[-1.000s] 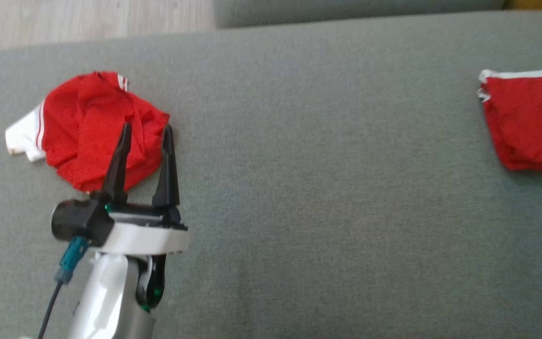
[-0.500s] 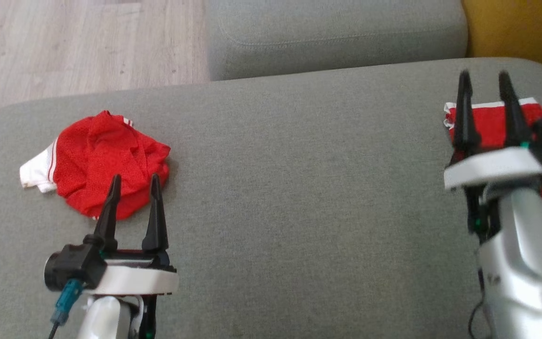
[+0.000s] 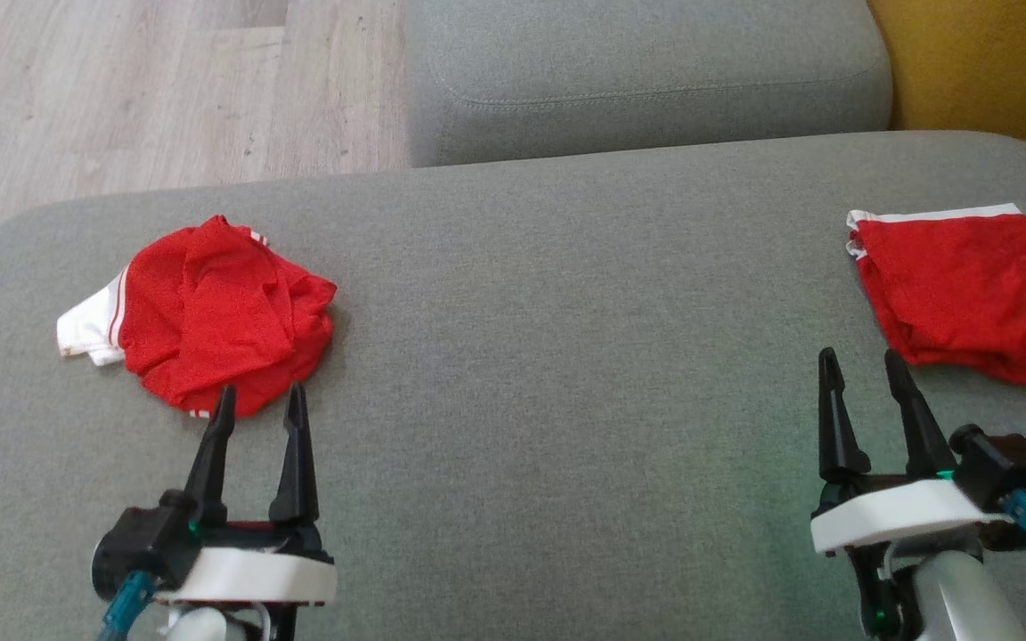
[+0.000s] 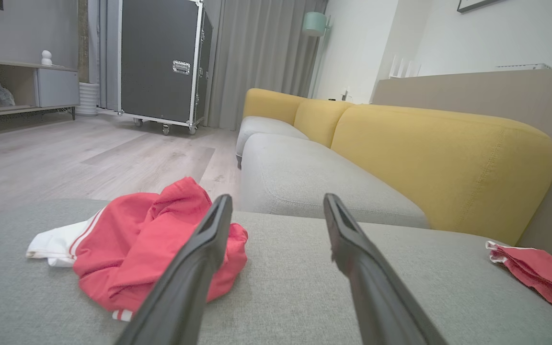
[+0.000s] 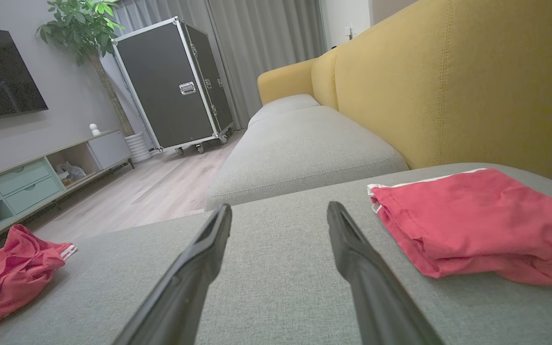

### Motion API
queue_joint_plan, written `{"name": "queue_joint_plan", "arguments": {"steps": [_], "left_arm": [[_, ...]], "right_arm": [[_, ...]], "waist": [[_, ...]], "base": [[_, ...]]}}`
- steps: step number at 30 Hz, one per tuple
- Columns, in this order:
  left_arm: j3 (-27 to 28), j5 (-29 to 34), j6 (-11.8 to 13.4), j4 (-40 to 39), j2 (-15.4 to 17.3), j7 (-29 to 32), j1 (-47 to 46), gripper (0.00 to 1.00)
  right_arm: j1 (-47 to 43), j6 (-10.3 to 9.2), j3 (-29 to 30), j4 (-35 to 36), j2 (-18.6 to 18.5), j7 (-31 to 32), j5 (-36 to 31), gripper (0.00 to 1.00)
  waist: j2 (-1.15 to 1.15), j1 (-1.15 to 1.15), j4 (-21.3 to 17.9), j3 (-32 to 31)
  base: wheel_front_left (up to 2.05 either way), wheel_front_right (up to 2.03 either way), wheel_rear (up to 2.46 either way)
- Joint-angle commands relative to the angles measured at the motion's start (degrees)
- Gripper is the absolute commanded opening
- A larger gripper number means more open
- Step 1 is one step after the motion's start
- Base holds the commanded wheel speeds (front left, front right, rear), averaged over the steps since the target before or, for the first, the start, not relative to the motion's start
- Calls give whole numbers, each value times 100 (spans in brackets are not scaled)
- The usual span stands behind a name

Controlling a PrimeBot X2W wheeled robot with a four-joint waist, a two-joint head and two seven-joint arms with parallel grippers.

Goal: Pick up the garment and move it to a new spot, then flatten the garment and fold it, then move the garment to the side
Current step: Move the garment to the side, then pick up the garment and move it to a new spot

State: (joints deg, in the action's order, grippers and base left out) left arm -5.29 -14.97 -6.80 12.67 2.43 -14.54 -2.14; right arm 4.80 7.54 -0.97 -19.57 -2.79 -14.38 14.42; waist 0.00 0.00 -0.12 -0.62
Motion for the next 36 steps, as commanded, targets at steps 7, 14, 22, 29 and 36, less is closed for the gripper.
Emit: {"name": "queue_joint_plan", "arguments": {"steps": [7, 14, 22, 29, 36], "left_arm": [[245, 14, 5, -181, 44, -46, -90, 100], [213, -7, 47, -199, 44, -46, -79, 100], [232, -39, 64, -168, 44, -46, -60, 100], [220, 75, 114, -179, 44, -46, 12, 100], [321, 149, 151, -174, 44, -46, 98, 100]], "right_arm": [[100, -5, -201, 312, -10, -62, -121, 100], [95, -5, -232, 311, -10, -62, -118, 100], [60, -5, -227, 324, -10, -62, -114, 100], [-65, -5, -343, 362, -10, -62, -75, 100], [-169, -5, -579, 352, -9, -62, -21, 100]], "waist": [[0, 0, -31, 8], [0, 0, -34, -3], [0, 0, 45, -34], [0, 0, 484, -146], [0, 0, 1002, -285]], "base": [[0, 0, 0], [0, 0, 0], [0, 0, 0], [0, 0, 0], [0, 0, 0]]}}
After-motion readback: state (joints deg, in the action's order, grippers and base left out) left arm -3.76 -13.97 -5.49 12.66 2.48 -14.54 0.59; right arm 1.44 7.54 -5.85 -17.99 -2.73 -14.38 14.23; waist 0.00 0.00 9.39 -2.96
